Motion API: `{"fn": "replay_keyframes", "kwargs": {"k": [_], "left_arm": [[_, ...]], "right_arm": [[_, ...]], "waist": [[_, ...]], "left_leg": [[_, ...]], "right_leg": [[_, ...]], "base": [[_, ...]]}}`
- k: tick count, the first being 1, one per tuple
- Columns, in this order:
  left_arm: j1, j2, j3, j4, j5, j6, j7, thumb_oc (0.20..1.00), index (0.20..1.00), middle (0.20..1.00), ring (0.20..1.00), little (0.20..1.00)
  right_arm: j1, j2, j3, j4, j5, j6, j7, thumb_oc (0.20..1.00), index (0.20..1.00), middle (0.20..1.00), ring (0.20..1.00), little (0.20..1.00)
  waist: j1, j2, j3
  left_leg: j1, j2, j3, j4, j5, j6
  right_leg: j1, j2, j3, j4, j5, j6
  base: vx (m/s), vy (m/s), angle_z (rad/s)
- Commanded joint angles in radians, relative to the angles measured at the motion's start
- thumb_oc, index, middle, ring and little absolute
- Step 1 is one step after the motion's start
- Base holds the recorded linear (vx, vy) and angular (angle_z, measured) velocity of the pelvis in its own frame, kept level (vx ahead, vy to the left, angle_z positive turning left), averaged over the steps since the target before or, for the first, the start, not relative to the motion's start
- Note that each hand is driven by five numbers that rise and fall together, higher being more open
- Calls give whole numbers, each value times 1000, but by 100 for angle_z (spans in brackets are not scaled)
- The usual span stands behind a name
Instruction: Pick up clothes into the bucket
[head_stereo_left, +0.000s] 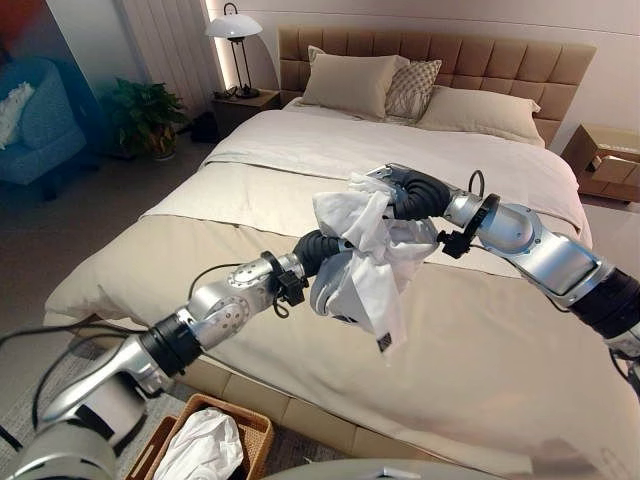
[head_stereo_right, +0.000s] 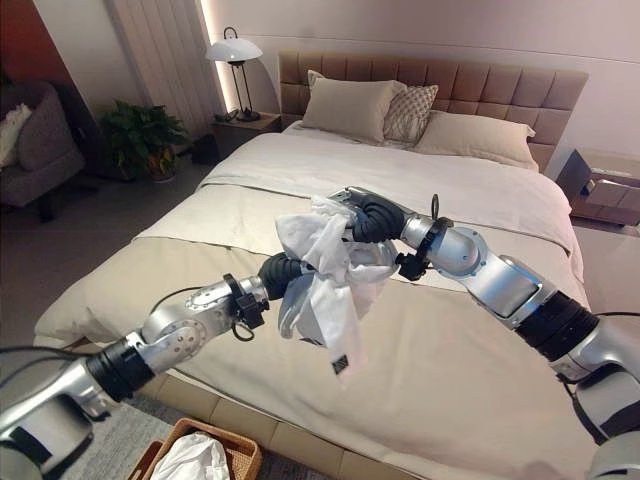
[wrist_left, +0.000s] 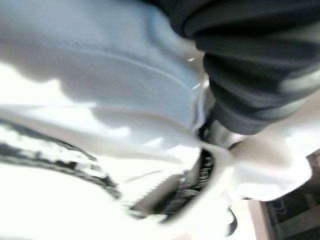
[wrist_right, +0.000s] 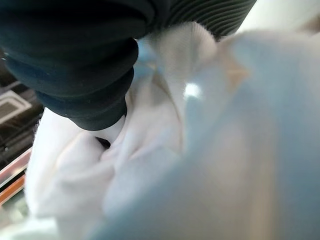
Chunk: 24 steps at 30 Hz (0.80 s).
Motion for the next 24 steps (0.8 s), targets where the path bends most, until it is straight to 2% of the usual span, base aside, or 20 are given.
{"fn": "replay_keyframes", "kwargs": {"k": [1, 2, 6, 14, 15, 21, 22, 24], "left_arm": [[-22, -88, 21, -15, -35, -26, -80, 200, 200, 200, 200, 200], [-22, -91, 25, -15, -31, -31, -80, 200, 200, 200, 200, 200], [-17, -96, 48, -7, -17, -39, -76, 200, 200, 200, 200, 200], [18, -75, 86, -11, -6, -49, -67, 200, 200, 200, 200, 200], [32, -57, 99, -23, -2, -54, -66, 200, 200, 200, 200, 200], [57, -18, 134, -47, 7, -65, -66, 200, 200, 200, 200, 200], [65, 3, 154, -55, 11, -70, -64, 200, 200, 200, 200, 200], [65, 3, 152, -55, 11, -70, -64, 200, 200, 200, 200, 200]], "right_arm": [[-46, 28, -84, 20, -25, -31, -31, 200, 200, 200, 200, 200], [-40, 30, -88, 20, -27, -29, -29, 200, 200, 200, 200, 200], [-30, 48, -108, 29, -60, -26, -34, 1000, 1000, 1000, 1000, 1000], [11, 38, -181, 39, -58, -26, -55, 1000, 1000, 1000, 1000, 1000], [38, 23, -228, 47, -44, -32, -70, 1000, 1000, 1000, 1000, 1000], [111, -26, -336, 70, -51, -38, -103, 1000, 1000, 1000, 1000, 1000], [149, -51, -391, 95, -60, -36, -126, 1000, 1000, 1000, 1000, 1000], [152, -51, -394, 94, -61, -36, -126, 1000, 1000, 1000, 1000, 1000]], "waist": [[8, -27, -44], [7, -27, -43], [9, -24, -43], [12, -21, -45], [12, -20, -44], [9, -22, -45], [7, -21, -49], [8, -22, -49]], "left_leg": [[-32, 1, 8, 81, -77, -13], [-32, 1, 8, 81, -78, -12], [-34, -2, 8, 84, -79, -10], [-33, -3, 8, 87, -82, -4], [-31, -3, 8, 88, -83, -2], [-28, -1, 7, 84, -83, -1], [-26, 0, 5, 81, -83, -1], [-26, 0, 5, 80, -83, -1]], "right_leg": [[-65, -50, -6, 16, 66, 42], [-65, -50, -5, 17, 66, 42], [-68, -50, -1, 20, 67, 41], [-72, -49, 2, 23, 66, 41], [-73, -48, 6, 25, 67, 42], [-72, -45, 11, 25, 65, 43], [-72, -44, 11, 23, 64, 43], [-71, -44, 11, 23, 64, 43]], "base": [[0, 6, -6], [3, 5, -7], [0, 2, -1], [0, 0, 0], [0, 0, 0], [0, 0, 0], [0, 0, 0], [0, 0, 0]]}}
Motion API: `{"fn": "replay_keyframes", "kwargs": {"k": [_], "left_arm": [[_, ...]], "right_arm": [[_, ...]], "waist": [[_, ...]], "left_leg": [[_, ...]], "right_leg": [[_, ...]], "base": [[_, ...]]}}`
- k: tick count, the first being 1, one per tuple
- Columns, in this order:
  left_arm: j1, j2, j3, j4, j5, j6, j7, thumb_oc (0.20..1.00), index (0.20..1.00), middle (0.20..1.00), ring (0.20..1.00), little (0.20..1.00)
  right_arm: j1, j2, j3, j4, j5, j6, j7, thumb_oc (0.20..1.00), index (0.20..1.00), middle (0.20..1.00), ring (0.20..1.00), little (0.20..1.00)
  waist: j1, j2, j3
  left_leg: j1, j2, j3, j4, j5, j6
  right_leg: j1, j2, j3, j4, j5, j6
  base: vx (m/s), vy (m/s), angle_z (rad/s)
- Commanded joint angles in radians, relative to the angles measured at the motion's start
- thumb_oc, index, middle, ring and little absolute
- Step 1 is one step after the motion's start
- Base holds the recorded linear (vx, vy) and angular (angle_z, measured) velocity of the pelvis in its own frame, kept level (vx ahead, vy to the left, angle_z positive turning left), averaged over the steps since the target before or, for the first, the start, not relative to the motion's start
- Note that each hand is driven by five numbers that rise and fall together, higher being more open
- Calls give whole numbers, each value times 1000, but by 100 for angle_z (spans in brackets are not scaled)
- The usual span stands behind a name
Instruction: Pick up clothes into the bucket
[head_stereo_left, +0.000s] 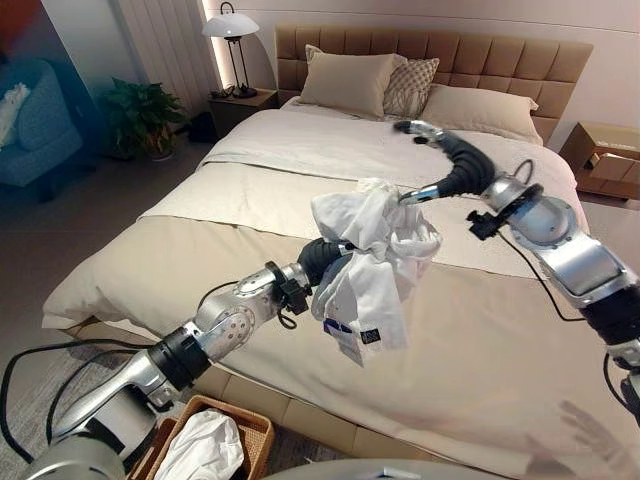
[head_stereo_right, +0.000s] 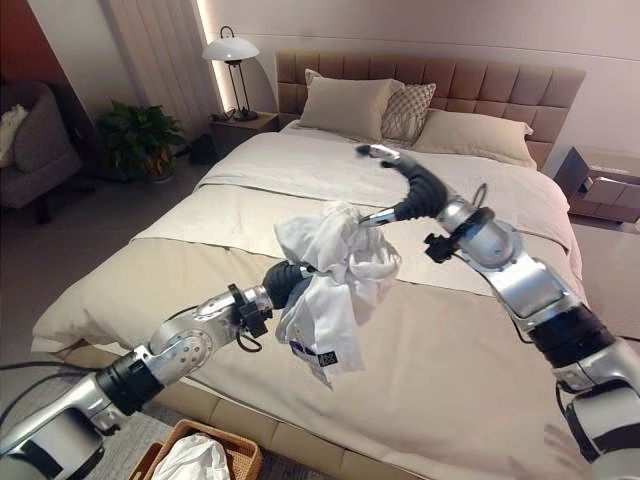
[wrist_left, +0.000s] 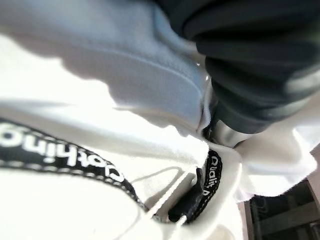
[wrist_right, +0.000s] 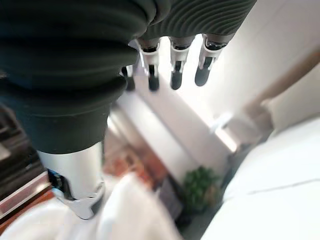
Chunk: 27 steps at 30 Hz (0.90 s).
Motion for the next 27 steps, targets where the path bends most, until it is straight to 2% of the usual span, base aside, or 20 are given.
{"fn": "replay_keyframes", "kwargs": {"k": [1, 2, 3, 4, 5, 7, 9, 11, 12, 15, 16, 19, 20, 22, 26, 27], "left_arm": [[21, 37, 142, -38, 18, -93, -5, 200, 200, 200, 200, 200], [21, 38, 139, -38, 18, -93, -4, 200, 200, 200, 200, 200], [46, 43, 175, -42, 37, -114, 16, 200, 200, 200, 200, 200], [88, 55, 254, -53, 92, -152, 59, 200, 200, 200, 200, 200], [89, 56, 251, -55, 93, -152, 60, 200, 200, 200, 200, 200], [137, 52, 332, -72, 185, -175, 123, 200, 200, 200, 200, 200], [160, 27, 390, -76, 227, -187, 159, 200, 200, 200, 200, 200], [205, -19, 434, -82, 256, -192, 190, 200, 200, 200, 200, 200], [248, -82, 502, -83, 314, -210, 238, 200, 200, 200, 200, 200], [265, -101, 526, -79, 341, -216, 250, 200, 200, 200, 200, 200], [284, -143, 585, -74, 399, -238, 282, 200, 200, 200, 200, 200], [315, -229, 643, -61, 449, -266, 322, 200, 200, 200, 200, 200], [326, -253, 659, -65, 447, -271, 324, 200, 200, 200, 200, 200], [346, -293, 705, -56, 490, -286, 350, 200, 200, 200, 200, 200], [354, -299, 745, -46, 535, -303, 365, 200, 200, 200, 200, 200], [364, -288, 772, -43, 579, -315, 372, 200, 200, 200, 200, 200]], "right_arm": [[74, -31, -187, 49, 34, -54, -129, 1000, 1000, 1000, 1000, 1000], [81, -30, -194, 46, 34, -53, -129, 1000, 1000, 1000, 1000, 1000], [133, 8, -273, 62, 38, -71, -175, 1000, 1000, 1000, 1000, 1000], [220, 80, -398, 81, 19, -90, -245, 1000, 1000, 1000, 1000, 1000], [229, 83, -404, 75, 16, -88, -246, 1000, 1000, 1000, 1000, 1000], [322, 161, -537, 89, 2, -91, -332, 1000, 1000, 1000, 1000, 1000], [371, 233, -626, 117, 60, -105, -383, 1000, 1000, 1000, 1000, 1000], [427, 323, -678, 118, 153, -135, -391, 1000, 1000, 1000, 1000, 1000], [467, 421, -713, 141, 253, -169, -397, 1000, 1000, 1000, 1000, 1000], [492, 433, -727, 175, 258, -167, -386, 1000, 1000, 1000, 1000, 1000], [519, 455, -742, 222, 255, -164, -401, 1000, 1000, 1000, 1000, 1000], [526, 561, -750, 329, 513, -229, -327, 1000, 1000, 1000, 1000, 1000], [518, 610, -757, 370, 658, -258, -281, 1000, 1000, 1000, 1000, 1000], [554, 707, -736, 453, 854, -247, -180, 1000, 1000, 1000, 1000, 1000], [598, 724, -713, 566, 874, -203, -151, 1000, 1000, 1000, 1000, 1000], [631, 729, -686, 609, 829, -176, -139, 1000, 1000, 1000, 1000, 1000]], "waist": [[5, -21, -49], [7, -23, -49], [5, -20, -48], [3, -14, -45], [4, -16, -46], [0, -15, -45], [-5, -15, -45], [-10, -17, -45], [-12, -17, -39], [-16, -17, -39], [-17, -18, -37], [-20, -18, -29], [-19, -17, -27], [-17, -15, -24], [-20, -13, -24], [-20, -13, -16]], "left_leg": [[-28, 1, -8, 85, -83, -1], [-28, 1, -8, 85, -84, -1], [-26, 0, -10, 84, -85, 1], [-25, 0, -12, 83, -87, 3], [-24, 0, -12, 83, -87, 3], [-24, 1, -16, 82, -90, 5], [-25, 2, -17, 80, -92, 6], [-26, 3, -18, 79, -93, 6], [-33, 3, -17, 79, -85, 7], [-33, 3, -18, 78, -86, 7], [-27, 5, -16, 75, -96, 6], [-32, 6, -8, 77, -90, 7], [-32, 6, -7, 77, -91, 6], [-29, 7, -5, 76, -92, 4], [-18, 10, -1, 70, -102, -1], [-24, 10, 4, 72, -91, -3]], "right_leg": [[-69, -42, -10, 28, 62, 43], [-68, -42, -10, 28, 61, 43], [-68, -42, -10, 30, 60, 42], [-67, -41, -10, 30, 58, 42], [-66, -41, -10, 30, 57, 42], [-66, -39, -10, 29, 53, 40], [-67, -38, -9, 27, 50, 39], [-71, -35, -8, 28, 46, 37], [-78, -35, -8, 31, 50, 33], [-81, -34, -7, 33, 48, 32], [-77, -32, -4, 32, 39, 32], [-86, -31, 2, 31, 48, 29], [-86, -30, 3, 29, 47, 28], [-84, -29, 4, 25, 45, 24], [-75, -27, 6, 22, 37, 25], [-79, -27, 7, 23, 46, 22]], "base": [[0, 0, 0], [0, 0, 0], [0, 0, 0], [0, 0, 0], [0, 0, 0], [0, 0, 0], [0, 0, 0], [-17, 0, -1], [0, 0, 0], [0, 0, 0], [0, 0, 0], [-24, -6, -1], [0, 0, 0], [0, 0, 0], [20, -5, -3], [35, -2, -6]]}}
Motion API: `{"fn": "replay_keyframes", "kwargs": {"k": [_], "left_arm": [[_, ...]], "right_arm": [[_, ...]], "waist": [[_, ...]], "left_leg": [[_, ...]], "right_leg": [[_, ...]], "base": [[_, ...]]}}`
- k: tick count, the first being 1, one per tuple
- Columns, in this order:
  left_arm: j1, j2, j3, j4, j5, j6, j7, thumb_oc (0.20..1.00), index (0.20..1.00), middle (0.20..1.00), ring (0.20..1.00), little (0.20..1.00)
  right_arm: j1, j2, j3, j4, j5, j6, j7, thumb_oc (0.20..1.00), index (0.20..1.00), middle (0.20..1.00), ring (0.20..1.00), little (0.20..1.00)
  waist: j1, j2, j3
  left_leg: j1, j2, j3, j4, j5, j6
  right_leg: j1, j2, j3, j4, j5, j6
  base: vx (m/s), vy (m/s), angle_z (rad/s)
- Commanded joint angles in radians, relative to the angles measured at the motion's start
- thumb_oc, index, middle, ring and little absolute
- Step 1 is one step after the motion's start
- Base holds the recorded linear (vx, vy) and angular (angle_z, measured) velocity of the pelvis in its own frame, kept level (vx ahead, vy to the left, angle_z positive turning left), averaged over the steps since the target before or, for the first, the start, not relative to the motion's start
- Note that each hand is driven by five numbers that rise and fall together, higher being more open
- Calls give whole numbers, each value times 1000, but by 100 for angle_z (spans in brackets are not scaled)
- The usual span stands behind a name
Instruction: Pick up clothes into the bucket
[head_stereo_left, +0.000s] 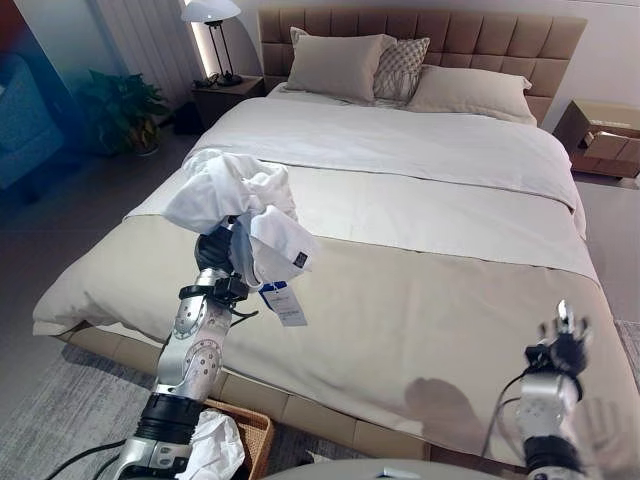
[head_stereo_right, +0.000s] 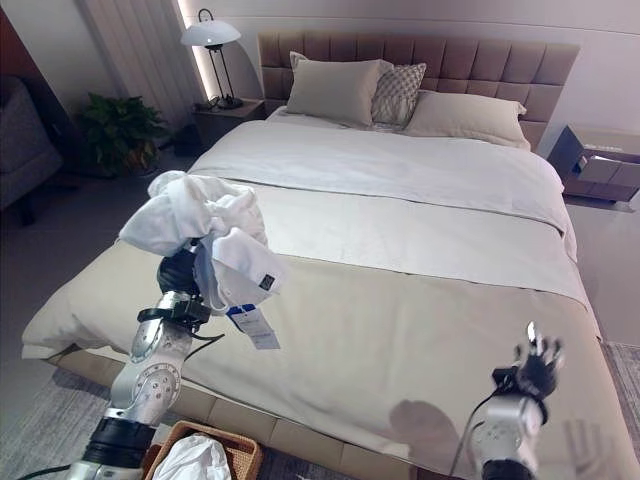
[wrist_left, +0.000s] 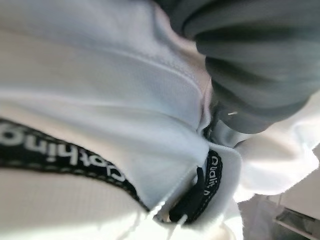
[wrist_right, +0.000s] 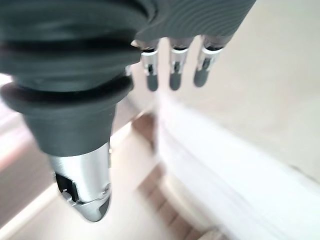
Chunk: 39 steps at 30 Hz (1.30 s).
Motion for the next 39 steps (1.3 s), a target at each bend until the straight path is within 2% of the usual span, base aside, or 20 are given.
{"fn": "replay_keyframes", "kwargs": {"k": [1, 3, 5, 7, 8, 10, 11, 15, 16, 17, 21, 24, 26, 29, 30, 31, 32, 35, 36, 39], "left_arm": [[-8, 24, 96, -13, 101, -114, 13, 200, 200, 200, 200, 200], [2, 27, 113, -11, 124, -119, 22, 200, 200, 200, 200, 200], [15, 43, 141, -16, 193, -135, 49, 200, 200, 200, 200, 200], [25, 93, 173, -8, 319, -152, 86, 200, 200, 200, 200, 200], [36, 104, 181, -9, 342, -156, 98, 200, 200, 200, 200, 200], [84, 130, 222, 15, 398, -159, 124, 200, 200, 200, 200, 200], [84, 130, 223, 14, 398, -159, 124, 200, 200, 200, 200, 200], [119, 141, 251, 113, 426, -163, 183, 200, 200, 200, 200, 200], [118, 142, 251, 114, 426, -163, 183, 200, 200, 200, 200, 200], [125, 154, 257, 158, 435, -160, 208, 200, 200, 200, 200, 200], [111, 177, 243, 284, 438, -152, 233, 200, 200, 200, 200, 200], [55, 199, 200, 403, 442, -141, 263, 200, 200, 200, 200, 200], [17, 220, 167, 476, 464, -131, 301, 200, 200, 200, 200, 200], [0, 238, 158, 511, 486, -124, 332, 200, 200, 200, 200, 200], [-20, 248, 158, 561, 470, -122, 353, 200, 200, 200, 200, 200], [-22, 249, 158, 561, 469, -123, 353, 200, 200, 200, 200, 200], [-32, 259, 156, 573, 469, -119, 369, 200, 200, 200, 200, 200], [-55, 297, 159, 616, 454, -112, 391, 200, 200, 200, 200, 200], [-64, 332, 162, 642, 467, -102, 406, 200, 200, 200, 200, 200], [-88, 357, 154, 665, 458, -98, 408, 200, 200, 200, 200, 200]], "right_arm": [[11, -30, 12, 3, -14, 10, 63, 1000, 1000, 1000, 1000, 1000], [25, -29, 24, 26, -36, 20, 67, 1000, 1000, 1000, 1000, 1000], [50, -38, 65, 79, -123, 45, 73, 1000, 1000, 1000, 1000, 1000], [71, -105, 139, 140, -427, 89, 49, 1000, 1000, 1000, 1000, 1000], [68, -129, 147, 172, -492, 95, 28, 1000, 1000, 1000, 1000, 1000], [42, -220, 260, 238, -862, 160, -23, 1000, 1000, 1000, 1000, 1000], [41, -220, 261, 238, -863, 160, -24, 1000, 1000, 1000, 1000, 1000], [30, -268, 367, 301, -1086, 188, -36, 1000, 1000, 1000, 1000, 1000], [29, -268, 367, 302, -1086, 188, -36, 1000, 1000, 1000, 1000, 1000], [27, -272, 387, 321, -1118, 187, -43, 1000, 1000, 1000, 1000, 1000], [33, -265, 443, 313, -1136, 178, -12, 1000, 1000, 1000, 1000, 1000], [21, -257, 471, 293, -1115, 162, -12, 1000, 1000, 1000, 1000, 1000], [2, -259, 487, 261, -1097, 147, -28, 1000, 1000, 1000, 1000, 1000], [-8, -261, 491, 235, -1084, 135, -41, 1000, 1000, 1000, 1000, 1000], [-12, -268, 491, 218, -1065, 127, -52, 1000, 1000, 1000, 1000, 1000], [-13, -267, 490, 217, -1065, 127, -52, 1000, 1000, 1000, 1000, 1000], [-16, -265, 492, 220, -1052, 122, -62, 1000, 1000, 1000, 1000, 1000], [-23, -266, 494, 212, -1026, 114, -80, 1000, 1000, 1000, 1000, 1000], [-26, -264, 505, 206, -1020, 108, -92, 1000, 1000, 1000, 1000, 1000], [-35, -260, 518, 205, -1006, 106, -101, 1000, 1000, 1000, 1000, 1000]], "waist": [[2, -30, -42], [5, -30, -36], [9, -33, -17], [19, -40, 25], [24, -44, 39], [50, -53, 97], [48, -53, 95], [64, -64, 166], [63, -64, 163], [65, -70, 198], [71, -84, 239], [67, -100, 291], [61, -112, 335], [60, -120, 352], [59, -128, 373], [58, -129, 374], [60, -131, 380], [62, -142, 406], [62, -151, 422], [63, -164, 426]], "left_leg": [[-30, 5, -10, 96, -96, 1], [-31, 6, -11, 98, -96, 1], [-46, 5, -14, 105, -92, -1], [-84, 4, -21, 124, -88, -4], [-114, 1, -26, 134, -78, -3], [-192, -2, -50, 164, -59, -6], [-196, -2, -51, 166, -60, -6], [-290, -5, -83, 232, -53, -5], [-295, -6, -84, 231, -48, -5], [-345, -8, -98, 264, -45, -4], [-415, -10, -116, 307, -41, -2], [-496, -20, -115, 397, -65, 5], [-594, -25, -108, 509, -97, 15], [-665, -23, -101, 579, -121, 20], [-720, -24, -107, 653, -173, 19], [-736, -25, -101, 646, -141, 23], [-755, -22, -108, 682, -181, 21], [-849, -24, -121, 757, -199, 23], [-898, -20, -129, 789, -207, 25], [-944, -17, -135, 821, -216, 26]], "right_leg": [[-79, -33, -2, 45, 39, 26], [-81, -33, -2, 48, 39, 26], [-96, -31, -5, 56, 42, 24], [-135, -30, -9, 84, 41, 22], [-162, -30, -13, 96, 47, 20], [-231, -30, -36, 133, 52, 14], [-235, -30, -36, 135, 52, 14], [-311, -38, -63, 188, 49, 6], [-315, -38, -63, 186, 53, 6], [-358, -45, -70, 220, 47, 2], [-420, -63, -79, 266, 36, -3], [-485, -73, -69, 331, 22, -7], [-572, -75, -44, 410, 9, -17], [-640, -74, -30, 467, -3, -20], [-688, -69, -17, 524, -41, -16], [-700, -73, -23, 513, -12, -22], [-720, -67, -17, 547, -45, -16], [-800, -64, -21, 595, -51, -17], [-839, -61, -25, 609, -50, -14], [-877, -57, -27, 622, -51, -12]], "base": [[-3, -1, -7], [-5, -2, -6], [-95, -5, -3], [-210, -8, 0], [-247, -14, 1], [-274, -25, 13], [-215, -24, 20], [-116, -10, 23], [-129, 6, 22], [-110, 12, 24], [-70, 9, 22], [-107, 28, 13], [-142, 84, 5], [-92, 91, -10], [-75, 44, -14], [-23, 43, -16], [-75, 29, -11], [-71, 27, -6], [-85, 14, 0], [-26, 2, 4]]}}
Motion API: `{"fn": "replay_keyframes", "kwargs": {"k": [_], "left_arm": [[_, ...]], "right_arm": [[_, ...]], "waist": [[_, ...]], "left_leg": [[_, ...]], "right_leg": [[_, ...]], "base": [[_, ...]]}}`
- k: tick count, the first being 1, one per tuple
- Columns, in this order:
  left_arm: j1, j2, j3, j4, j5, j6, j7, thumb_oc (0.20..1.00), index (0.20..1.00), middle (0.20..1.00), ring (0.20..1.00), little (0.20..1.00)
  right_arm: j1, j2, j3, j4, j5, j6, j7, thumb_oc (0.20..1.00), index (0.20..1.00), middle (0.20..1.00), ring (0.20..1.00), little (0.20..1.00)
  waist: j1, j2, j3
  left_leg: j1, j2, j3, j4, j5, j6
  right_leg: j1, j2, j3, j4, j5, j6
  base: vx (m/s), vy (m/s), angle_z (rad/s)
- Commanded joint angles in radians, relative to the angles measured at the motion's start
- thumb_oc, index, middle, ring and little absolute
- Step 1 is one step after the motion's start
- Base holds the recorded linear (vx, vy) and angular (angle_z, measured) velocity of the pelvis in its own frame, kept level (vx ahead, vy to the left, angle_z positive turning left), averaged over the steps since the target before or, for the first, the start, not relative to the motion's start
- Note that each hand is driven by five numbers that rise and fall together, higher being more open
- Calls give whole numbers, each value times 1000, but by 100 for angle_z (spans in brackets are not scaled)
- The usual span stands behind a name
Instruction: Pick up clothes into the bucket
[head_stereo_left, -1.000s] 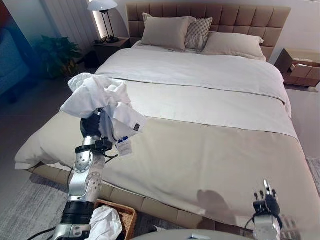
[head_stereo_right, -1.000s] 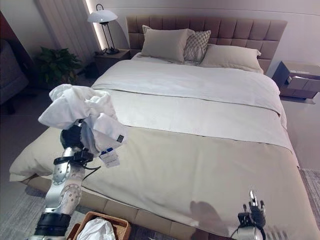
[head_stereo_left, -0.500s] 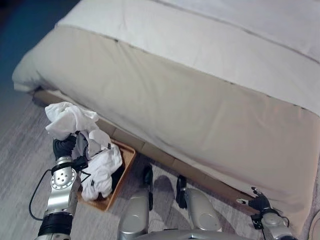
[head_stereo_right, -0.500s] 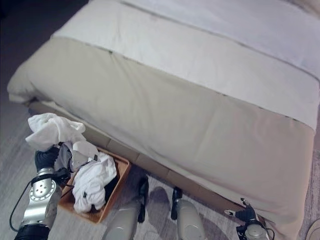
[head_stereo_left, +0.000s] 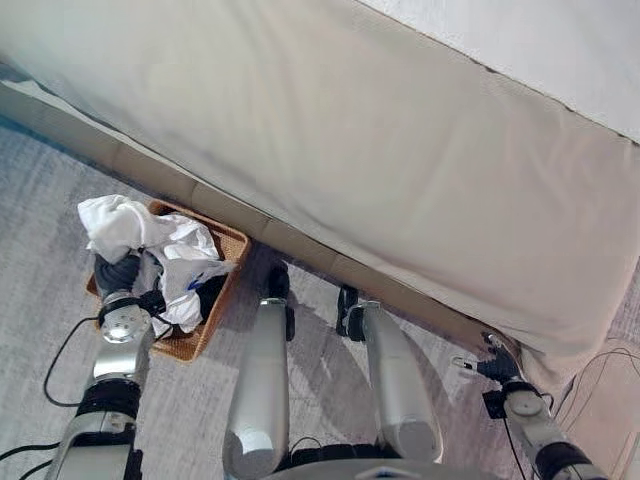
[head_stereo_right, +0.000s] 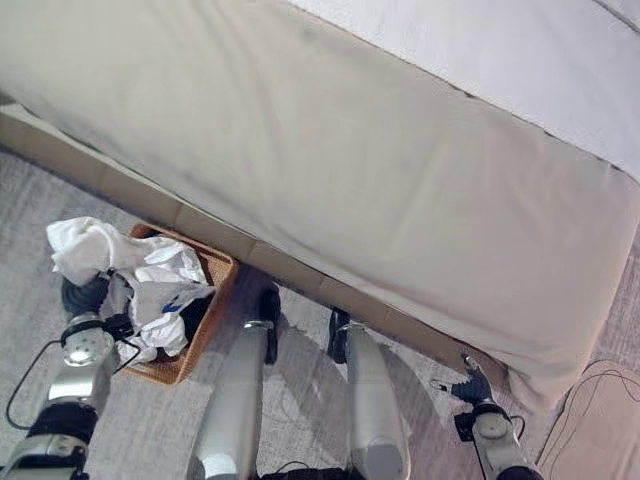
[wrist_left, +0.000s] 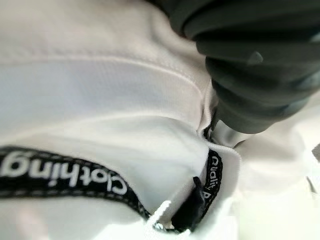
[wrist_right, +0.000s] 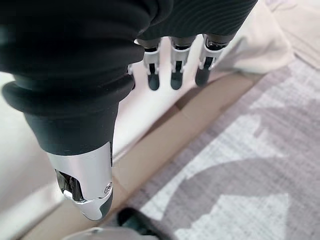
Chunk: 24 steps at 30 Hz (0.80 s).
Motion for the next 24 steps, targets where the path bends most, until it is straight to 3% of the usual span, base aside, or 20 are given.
{"fn": "replay_keyframes", "kwargs": {"k": [1, 6, 13, 14, 24], "left_arm": [[13, 91, 17, -19, 23, -22, 50, 200, 200, 200, 200, 200], [-14, 135, -4, 2, 23, 8, 54, 200, 200, 200, 200, 200], [-64, 129, -39, 79, -8, 40, 40, 200, 200, 200, 200, 200], [-71, 127, -45, 94, -11, 48, 35, 1000, 1000, 1000, 1000, 1000], [-73, 119, -48, 82, 39, 97, 54, 1000, 1000, 1000, 1000, 1000]], "right_arm": [[33, -18, 48, -23, 53, -35, -36, 1000, 1000, 1000, 1000, 1000], [28, -22, 75, -34, 86, -43, -44, 1000, 1000, 1000, 1000, 1000], [16, -32, 84, -71, 117, -45, -62, 1000, 1000, 1000, 1000, 1000], [17, -34, 85, -72, 116, -43, -64, 1000, 1000, 1000, 1000, 1000], [32, -48, 91, -95, 109, -30, -63, 1000, 1000, 1000, 1000, 1000]], "waist": [[-11, -29, -14], [-14, -49, -14], [-21, -62, -14], [-22, -62, -14], [-28, -72, -14]], "left_leg": [[-23, -29, -30, 81, -58, 51], [-145, -30, -42, 194, -104, 68], [-239, -43, -48, 266, -124, 73], [-246, -42, -48, 270, -125, 73], [-281, -44, -46, 285, -127, 76]], "right_leg": [[3, -45, 29, -128, 143, 68], [-105, -39, 26, -42, 114, 67], [-182, -49, 9, 14, 100, 70], [-188, -52, 7, 18, 99, 71], [-223, -57, -2, 29, 104, 75]], "base": [[-8, 3, 8], [-6, 29, 3], [-10, 31, 1], [-1, 18, 7], [-2, 15, 1]]}}
